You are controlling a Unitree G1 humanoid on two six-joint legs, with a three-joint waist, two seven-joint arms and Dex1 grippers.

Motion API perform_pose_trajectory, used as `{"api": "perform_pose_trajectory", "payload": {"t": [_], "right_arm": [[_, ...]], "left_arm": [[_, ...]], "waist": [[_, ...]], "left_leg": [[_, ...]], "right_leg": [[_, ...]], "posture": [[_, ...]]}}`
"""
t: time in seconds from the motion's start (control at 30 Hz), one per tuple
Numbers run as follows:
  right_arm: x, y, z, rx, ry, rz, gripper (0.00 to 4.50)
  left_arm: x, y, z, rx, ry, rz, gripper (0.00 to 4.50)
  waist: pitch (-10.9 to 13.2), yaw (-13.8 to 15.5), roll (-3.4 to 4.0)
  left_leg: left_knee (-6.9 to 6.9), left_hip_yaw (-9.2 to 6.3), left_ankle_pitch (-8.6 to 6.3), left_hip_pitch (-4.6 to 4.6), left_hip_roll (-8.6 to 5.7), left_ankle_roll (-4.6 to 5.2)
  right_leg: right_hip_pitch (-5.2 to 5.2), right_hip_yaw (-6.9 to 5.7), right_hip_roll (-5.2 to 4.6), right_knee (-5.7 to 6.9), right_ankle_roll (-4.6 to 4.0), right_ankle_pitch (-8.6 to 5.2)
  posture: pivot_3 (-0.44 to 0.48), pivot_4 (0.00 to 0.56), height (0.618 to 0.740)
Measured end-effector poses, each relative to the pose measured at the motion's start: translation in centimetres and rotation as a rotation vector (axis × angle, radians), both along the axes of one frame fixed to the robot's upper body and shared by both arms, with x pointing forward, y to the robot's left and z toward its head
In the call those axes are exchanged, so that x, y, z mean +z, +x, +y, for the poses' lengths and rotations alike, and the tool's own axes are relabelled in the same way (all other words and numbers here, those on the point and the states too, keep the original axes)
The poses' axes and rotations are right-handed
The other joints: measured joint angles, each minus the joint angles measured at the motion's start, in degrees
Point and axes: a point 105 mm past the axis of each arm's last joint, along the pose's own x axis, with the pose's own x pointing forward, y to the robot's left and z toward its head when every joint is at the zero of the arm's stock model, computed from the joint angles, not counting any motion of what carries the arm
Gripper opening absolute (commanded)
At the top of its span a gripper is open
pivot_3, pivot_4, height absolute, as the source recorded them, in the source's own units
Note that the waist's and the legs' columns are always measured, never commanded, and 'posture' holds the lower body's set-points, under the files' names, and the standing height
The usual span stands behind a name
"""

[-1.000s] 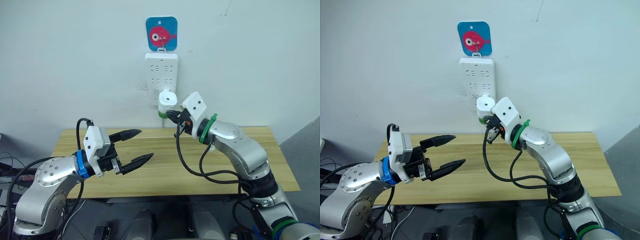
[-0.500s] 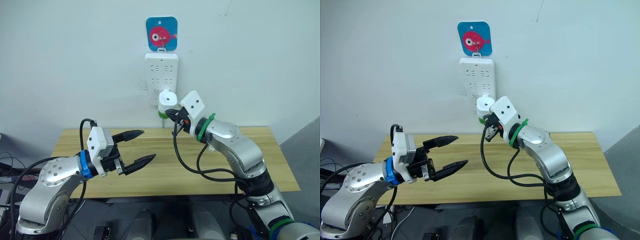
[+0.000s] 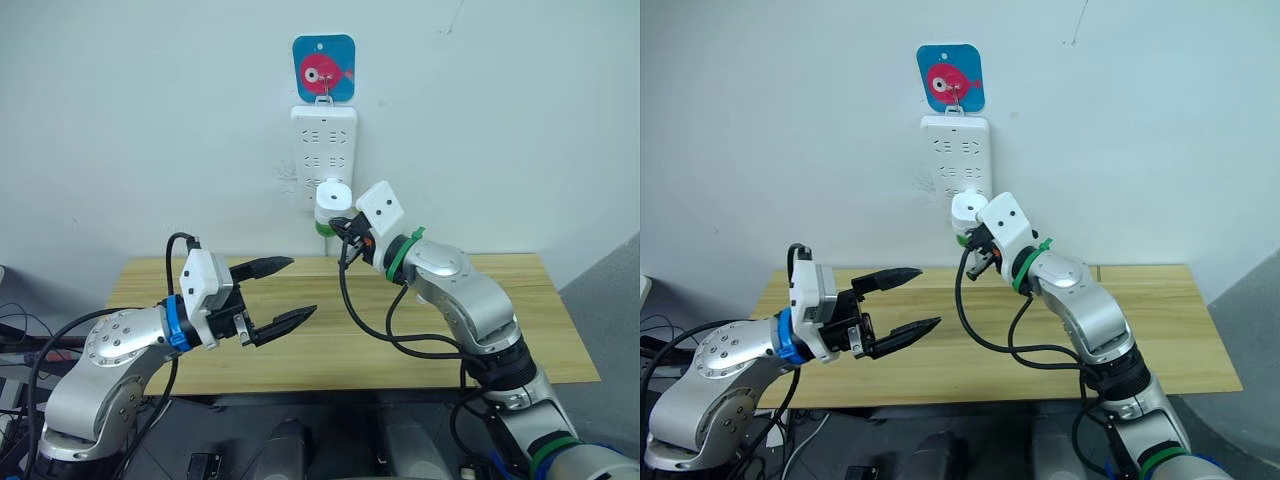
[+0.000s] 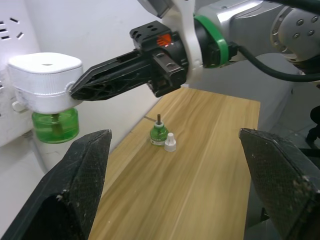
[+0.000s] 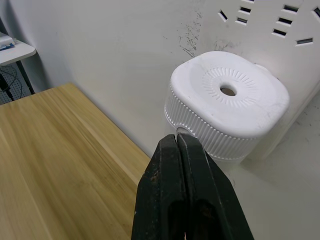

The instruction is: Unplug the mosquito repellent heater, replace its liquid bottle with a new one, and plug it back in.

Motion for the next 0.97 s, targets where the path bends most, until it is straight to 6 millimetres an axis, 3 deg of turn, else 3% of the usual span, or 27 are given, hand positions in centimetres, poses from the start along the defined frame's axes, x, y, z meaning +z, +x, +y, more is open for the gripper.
{"api": "perform_pose_trajectory", "payload": {"t": [0.3,0.4,0.53,0.7,0.83,0.97], "right_arm": [[0.2,-3.5,-1.7,0.149,-0.083,0.002,0.04],[-0.2,-4.3,-3.8,0.164,-0.188,-0.009,0.95],[-0.6,-4.9,-10.7,0.094,-0.393,0.022,2.44],[-1.2,-6.1,-17.0,0.073,-0.577,0.08,4.33],[-2.3,-6.8,-21.2,0.053,-0.678,0.127,4.48],[-2.1,-7.9,-21.3,0.13,-0.67,0.137,4.48]], "left_arm": [[-0.6,0.8,0.9,0.018,0.002,0.003,4.32],[-1.6,0.8,2.1,-0.013,0.109,0.012,4.5],[-3.1,1.5,6.1,0.048,0.262,0.082,4.5],[-4.2,1.0,8.8,0.078,0.4,0.123,4.5],[-5.2,1.0,10.4,0.144,0.479,0.113,4.5],[-5.4,1.0,10.8,0.165,0.503,0.102,4.5]], "waist": [[-0.1,0.0,-0.01],[-0.2,0.1,0.0],[-0.6,0.7,0.09],[-1.8,1.0,-0.03],[-2.3,1.4,0.02],[-3.2,1.5,-0.09]], "left_leg": [[-0.12,-0.01,-0.02,-0.07,0.01,0.01],[-0.12,0.01,-0.02,-0.07,0.0,0.01],[-0.12,0.11,-0.03,-0.12,-0.05,0.03],[-0.26,0.56,-0.06,-0.02,0.05,0.08],[-0.57,0.81,-0.06,0.74,0.15,0.09],[-0.84,0.89,-0.06,0.93,0.13,0.09]], "right_leg": [[-0.05,-0.01,-0.05,-0.15,0.0,0.0],[-0.05,-0.02,-0.02,-0.15,0.0,0.0],[0.0,-0.04,0.08,-0.31,0.01,-0.02],[0.02,0.05,0.06,-0.51,0.02,-0.02],[0.86,0.07,0.07,-1.04,0.04,-0.03],[0.92,0.13,0.07,-1.1,0.14,-0.1]], "posture": [[-0.058,0.109,0.74],[-0.036,0.09,0.74],[-0.023,0.068,0.74],[-0.002,0.053,0.74],[0.014,0.048,0.74],[0.016,0.048,0.74]]}}
